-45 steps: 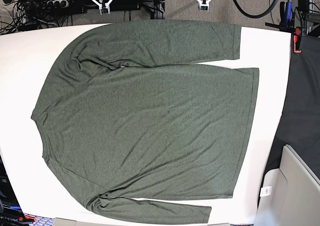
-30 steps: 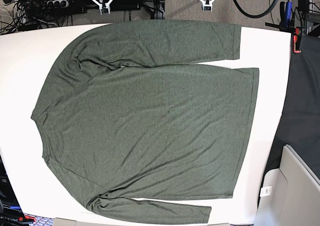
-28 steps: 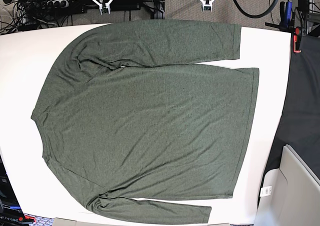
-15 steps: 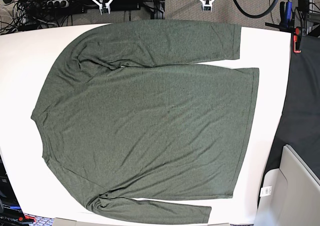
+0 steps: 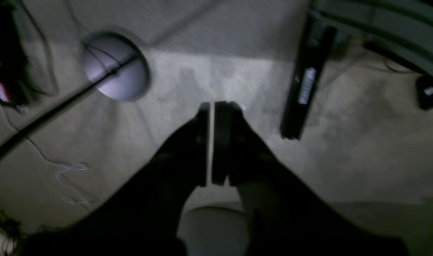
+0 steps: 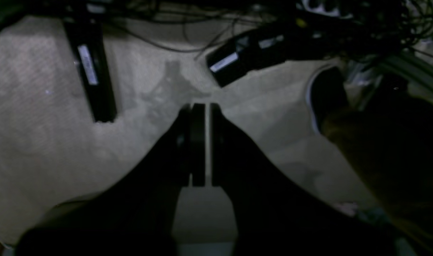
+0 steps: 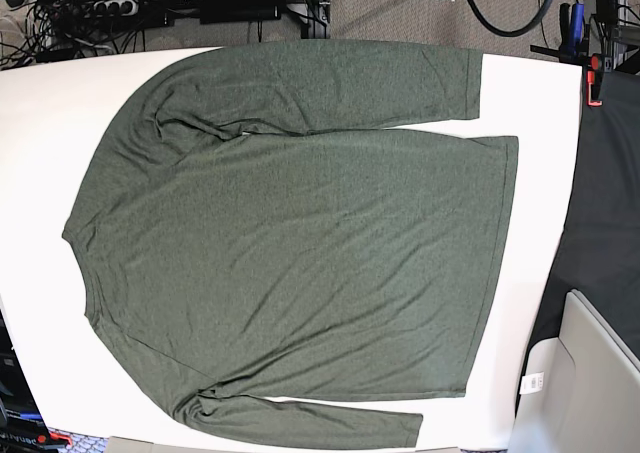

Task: Fold the T-shirt properly
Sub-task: 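Move both grippers down toward the shirt's shoulder corners, then grasp the shoulder corner nearest the left gripper with the left gripper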

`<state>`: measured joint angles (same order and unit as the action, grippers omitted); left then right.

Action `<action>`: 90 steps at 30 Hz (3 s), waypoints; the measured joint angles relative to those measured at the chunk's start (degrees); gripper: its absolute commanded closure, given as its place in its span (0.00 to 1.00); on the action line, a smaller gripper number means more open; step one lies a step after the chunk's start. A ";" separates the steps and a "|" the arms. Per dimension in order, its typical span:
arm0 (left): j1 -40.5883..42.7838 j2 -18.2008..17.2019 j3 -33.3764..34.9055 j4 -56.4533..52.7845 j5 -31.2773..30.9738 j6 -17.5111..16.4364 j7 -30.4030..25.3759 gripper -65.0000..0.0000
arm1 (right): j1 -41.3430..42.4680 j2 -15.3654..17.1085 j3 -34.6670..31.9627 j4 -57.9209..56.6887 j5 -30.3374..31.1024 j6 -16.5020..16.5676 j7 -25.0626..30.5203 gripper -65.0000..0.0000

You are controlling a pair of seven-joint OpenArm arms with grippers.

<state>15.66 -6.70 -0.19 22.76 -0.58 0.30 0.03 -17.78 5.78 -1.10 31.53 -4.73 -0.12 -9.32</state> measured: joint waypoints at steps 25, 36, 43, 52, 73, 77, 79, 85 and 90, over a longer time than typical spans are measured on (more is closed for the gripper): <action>28.39 -0.83 -7.04 55.56 -7.04 -0.09 10.97 1.00 | -32.50 10.34 1.42 64.32 0.17 0.26 -7.61 1.00; 35.36 -0.96 -7.82 76.08 -11.50 -0.09 11.72 1.00 | -38.93 10.60 8.79 80.70 0.13 -0.15 -7.85 1.00; 35.32 -0.96 -6.40 80.41 -11.45 0.31 12.00 1.00 | -40.61 10.56 11.26 84.02 0.24 0.00 -7.61 1.00; 35.28 -1.97 -3.52 88.94 -13.81 -0.09 20.15 0.99 | -40.76 10.54 14.53 84.89 0.24 0.31 -7.26 1.00; 31.08 -4.44 -6.97 91.67 -24.24 -0.17 28.20 0.76 | -36.37 11.69 15.45 84.98 0.22 0.31 -1.86 1.00; 31.12 -4.61 -7.39 91.67 -24.28 0.28 28.48 0.66 | -35.78 11.63 15.43 84.98 0.22 0.31 -1.99 1.00; 30.49 -4.57 -7.28 91.67 -24.33 0.11 28.63 0.63 | -35.69 11.54 15.45 84.98 0.22 0.28 -2.03 1.00; 28.50 -4.26 -7.04 91.69 -24.30 0.13 28.96 0.59 | -35.69 11.45 15.45 84.98 0.22 0.28 -2.03 1.00; 26.27 -4.26 -4.92 90.86 -24.33 0.02 29.49 0.59 | -35.34 11.30 15.45 84.98 0.22 0.31 -2.03 1.00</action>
<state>41.93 -10.96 -5.10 113.62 -24.91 0.32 29.52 -53.12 17.08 14.35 116.51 -4.51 0.19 -11.35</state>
